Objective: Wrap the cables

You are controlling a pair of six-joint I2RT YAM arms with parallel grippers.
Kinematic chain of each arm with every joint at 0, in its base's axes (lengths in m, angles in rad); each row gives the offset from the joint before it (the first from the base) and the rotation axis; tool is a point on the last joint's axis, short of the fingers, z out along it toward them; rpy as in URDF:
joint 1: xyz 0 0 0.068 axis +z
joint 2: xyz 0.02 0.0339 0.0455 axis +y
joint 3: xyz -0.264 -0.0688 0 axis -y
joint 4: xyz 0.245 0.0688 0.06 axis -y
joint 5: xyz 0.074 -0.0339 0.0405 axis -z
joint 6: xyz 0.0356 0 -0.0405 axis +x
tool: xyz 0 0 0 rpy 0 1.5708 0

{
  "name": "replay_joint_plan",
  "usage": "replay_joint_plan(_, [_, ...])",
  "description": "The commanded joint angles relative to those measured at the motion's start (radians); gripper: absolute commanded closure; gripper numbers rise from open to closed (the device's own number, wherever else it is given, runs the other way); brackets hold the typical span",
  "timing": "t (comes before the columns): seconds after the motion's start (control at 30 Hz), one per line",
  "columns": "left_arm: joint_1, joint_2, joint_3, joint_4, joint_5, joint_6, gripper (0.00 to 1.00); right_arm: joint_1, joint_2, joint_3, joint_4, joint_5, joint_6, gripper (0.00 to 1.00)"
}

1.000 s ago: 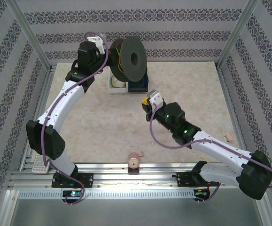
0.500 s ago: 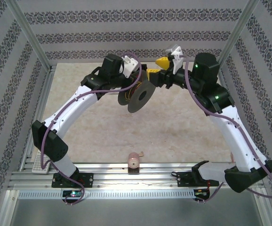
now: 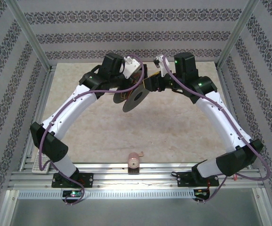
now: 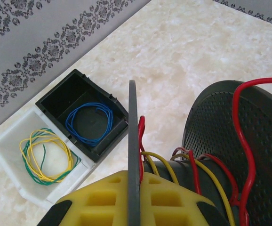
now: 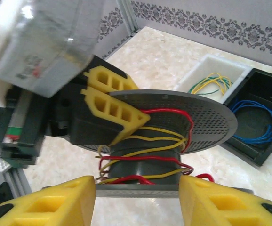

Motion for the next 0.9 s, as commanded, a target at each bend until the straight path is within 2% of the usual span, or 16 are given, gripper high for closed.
replay_joint_plan(0.0, [-0.019,-0.009,0.048,0.004,-0.001,0.026,1.0,-0.012,0.006,-0.026,0.007,0.044,0.01,0.53])
replay_joint_plan(0.13, [-0.029,-0.003,0.068,-0.013,0.0,0.034,1.0,-0.02,0.005,-0.041,0.027,0.067,0.011,0.59])
replay_joint_plan(0.47, [-0.036,0.001,0.091,-0.025,0.005,0.037,1.0,-0.03,-0.007,-0.073,0.035,0.12,0.001,0.62])
replay_joint_plan(0.7, [-0.036,-0.006,0.097,-0.025,0.021,0.035,1.0,-0.038,-0.023,-0.107,0.044,0.164,-0.006,0.69])
replay_joint_plan(0.87, [-0.036,-0.018,0.093,-0.025,0.041,0.035,1.0,-0.049,-0.041,-0.142,0.078,0.191,0.0,0.79])
